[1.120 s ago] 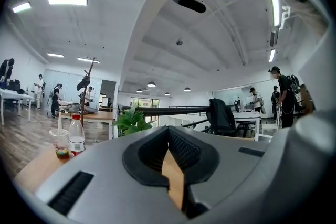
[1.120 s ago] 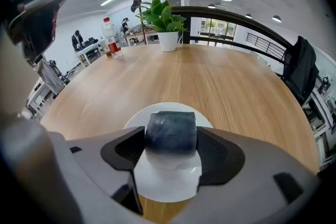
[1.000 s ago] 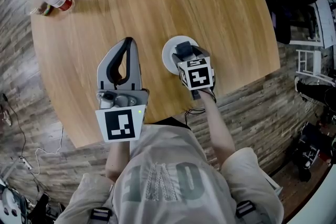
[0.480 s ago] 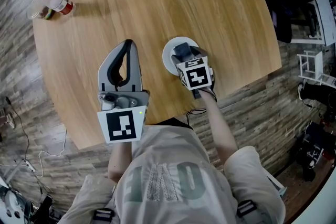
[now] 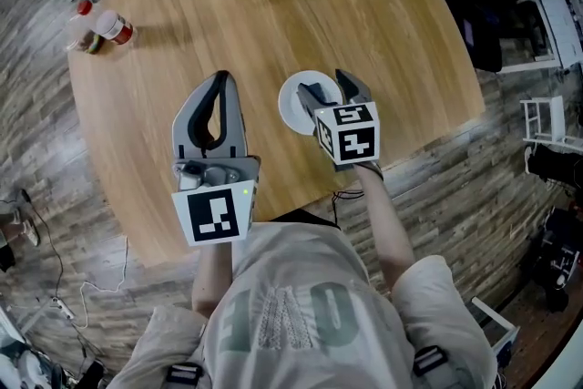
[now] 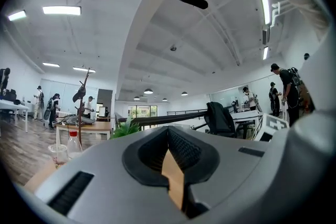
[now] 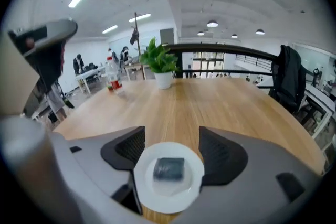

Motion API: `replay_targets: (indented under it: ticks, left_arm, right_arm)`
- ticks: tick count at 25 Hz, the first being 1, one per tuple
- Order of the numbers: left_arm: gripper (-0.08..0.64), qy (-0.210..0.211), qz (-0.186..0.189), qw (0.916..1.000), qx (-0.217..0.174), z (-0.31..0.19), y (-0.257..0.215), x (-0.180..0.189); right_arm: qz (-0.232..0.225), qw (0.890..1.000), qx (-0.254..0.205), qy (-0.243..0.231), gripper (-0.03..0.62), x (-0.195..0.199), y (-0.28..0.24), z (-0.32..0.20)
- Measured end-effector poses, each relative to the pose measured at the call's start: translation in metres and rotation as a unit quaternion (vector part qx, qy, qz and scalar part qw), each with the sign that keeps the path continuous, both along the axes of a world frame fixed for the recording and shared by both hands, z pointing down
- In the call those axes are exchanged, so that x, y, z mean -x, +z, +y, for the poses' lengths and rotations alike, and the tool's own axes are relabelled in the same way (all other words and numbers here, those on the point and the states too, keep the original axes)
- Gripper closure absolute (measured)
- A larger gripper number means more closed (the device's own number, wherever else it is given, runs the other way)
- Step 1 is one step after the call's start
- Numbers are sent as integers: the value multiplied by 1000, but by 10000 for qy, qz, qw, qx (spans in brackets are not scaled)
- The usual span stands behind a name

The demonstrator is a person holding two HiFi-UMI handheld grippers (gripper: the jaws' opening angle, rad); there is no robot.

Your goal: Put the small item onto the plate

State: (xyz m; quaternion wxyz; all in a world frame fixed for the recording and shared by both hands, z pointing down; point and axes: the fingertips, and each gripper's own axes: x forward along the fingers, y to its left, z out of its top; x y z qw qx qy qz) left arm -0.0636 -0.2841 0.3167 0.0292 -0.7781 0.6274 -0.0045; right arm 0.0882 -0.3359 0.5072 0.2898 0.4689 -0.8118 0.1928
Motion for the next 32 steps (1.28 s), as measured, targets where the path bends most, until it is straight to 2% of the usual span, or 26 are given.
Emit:
replay_targets:
  ticks: [3, 5, 6, 8, 10, 11, 13, 14, 16, 19, 24, 32]
  left_arm:
    - [551, 54, -65, 9998, -203, 0, -19, -6]
    - [551, 76, -89, 9993, -358, 2, -32, -9]
    - [551, 100, -98, 9988, -463, 4, -40, -11]
    - [551, 184, -97, 9975, -677, 9, -59, -16]
    - [551, 278, -102, 9962, -819, 16, -75, -23]
    - [551, 330, -118, 9952, -910, 19, -84, -27]
    - [551, 437, -172, 9923, -1146, 26, -100, -33]
    - [551, 485, -199, 9908, -1251, 30, -107, -36]
    - [551, 562, -249, 9882, -1404, 40, -117, -45]
    - [551, 676, -370, 9842, -1596, 53, -126, -60]
    - [551, 843, -410, 9802, -1746, 66, -135, -76]
    - [551, 934, -388, 9766, -1899, 71, -148, -81]
  right_arm:
    - [-680, 9947, -688, 351, 279, -8, -75, -8]
    - [-1187, 9840, -1248, 463, 279, -14, -129, -6]
    - [-1465, 9754, -1584, 462, 279, -16, -157, 0]
    - [-1953, 9512, -2338, 489, 279, -22, -209, 17]
    - [-2115, 9271, -3039, 590, 286, -32, -247, 38]
    - [-2057, 9183, -3318, 665, 317, -36, -260, 48]
    - [-1735, 9074, -3734, 838, 501, -45, -274, 67]
    - [-1525, 9040, -3890, 907, 547, -48, -276, 75]
    - [-1177, 8989, -4103, 988, 574, -53, -276, 92]
    - [-986, 8951, -4214, 1075, 575, -61, -272, 110]
    - [-1129, 8926, -4216, 1133, 575, -69, -276, 123]
    - [-1208, 8875, -4305, 1114, 575, -71, -287, 125]
